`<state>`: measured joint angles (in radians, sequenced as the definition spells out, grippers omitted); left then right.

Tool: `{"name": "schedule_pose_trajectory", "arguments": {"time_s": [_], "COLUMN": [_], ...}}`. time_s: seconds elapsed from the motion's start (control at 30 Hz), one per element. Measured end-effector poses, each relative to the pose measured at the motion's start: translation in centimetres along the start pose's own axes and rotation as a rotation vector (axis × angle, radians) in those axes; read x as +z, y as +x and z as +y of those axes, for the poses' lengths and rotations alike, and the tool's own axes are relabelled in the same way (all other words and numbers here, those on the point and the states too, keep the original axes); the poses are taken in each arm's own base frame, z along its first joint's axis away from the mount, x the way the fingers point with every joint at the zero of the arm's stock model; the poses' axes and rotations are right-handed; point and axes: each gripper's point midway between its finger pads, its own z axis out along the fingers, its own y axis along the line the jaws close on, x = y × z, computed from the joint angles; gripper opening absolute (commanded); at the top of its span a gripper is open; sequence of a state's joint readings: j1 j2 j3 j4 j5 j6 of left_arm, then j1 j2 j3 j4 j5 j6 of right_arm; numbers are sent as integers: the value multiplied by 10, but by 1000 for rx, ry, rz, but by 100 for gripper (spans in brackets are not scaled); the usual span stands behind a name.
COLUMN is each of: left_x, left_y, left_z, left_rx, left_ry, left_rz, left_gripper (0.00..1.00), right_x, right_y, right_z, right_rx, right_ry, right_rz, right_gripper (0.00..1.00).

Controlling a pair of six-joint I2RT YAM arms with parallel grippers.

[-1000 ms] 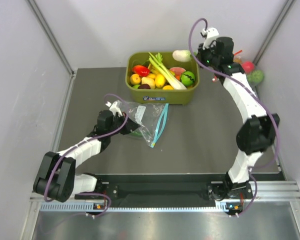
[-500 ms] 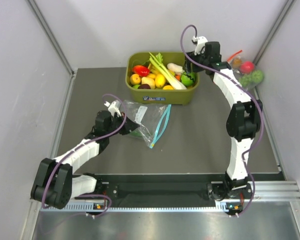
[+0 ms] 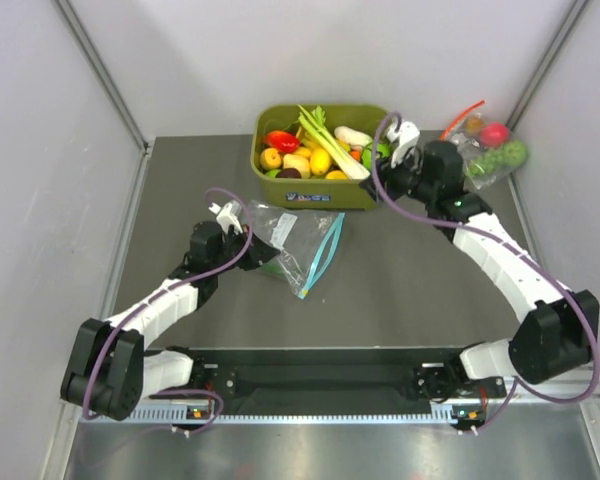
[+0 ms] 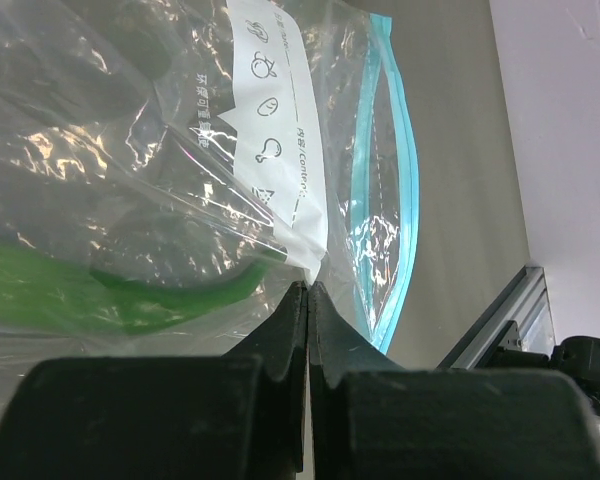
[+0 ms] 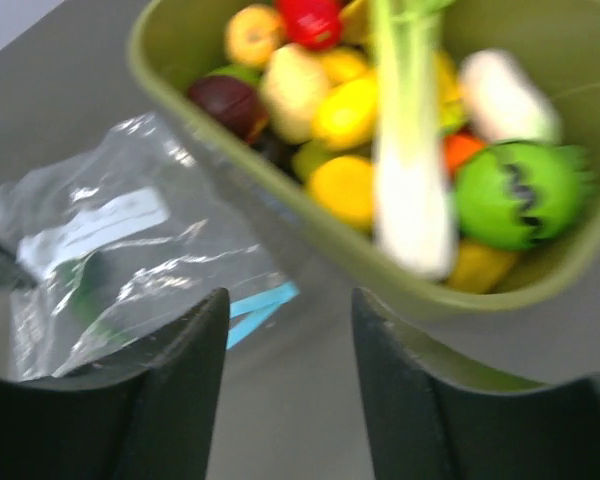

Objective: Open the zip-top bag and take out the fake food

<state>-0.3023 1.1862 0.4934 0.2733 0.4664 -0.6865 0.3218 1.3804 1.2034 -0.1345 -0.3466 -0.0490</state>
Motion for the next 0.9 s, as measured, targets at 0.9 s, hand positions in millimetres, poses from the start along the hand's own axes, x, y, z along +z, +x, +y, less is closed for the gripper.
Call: {"name": "schedule_pose_trajectory", "arguments": {"time_s": [0.9], "left_x": [-2], "left_y": [-3], "left_z": [-15], "left_rx": [-23], "left_ry": [53], "left_rz": [3], "left_gripper": [0], "right_x": [38], "right_y": [194], "right_z": [136], "right_rx": [134], "right_ry": [-359], "right_rz": [323], "right_gripper": [42]}}
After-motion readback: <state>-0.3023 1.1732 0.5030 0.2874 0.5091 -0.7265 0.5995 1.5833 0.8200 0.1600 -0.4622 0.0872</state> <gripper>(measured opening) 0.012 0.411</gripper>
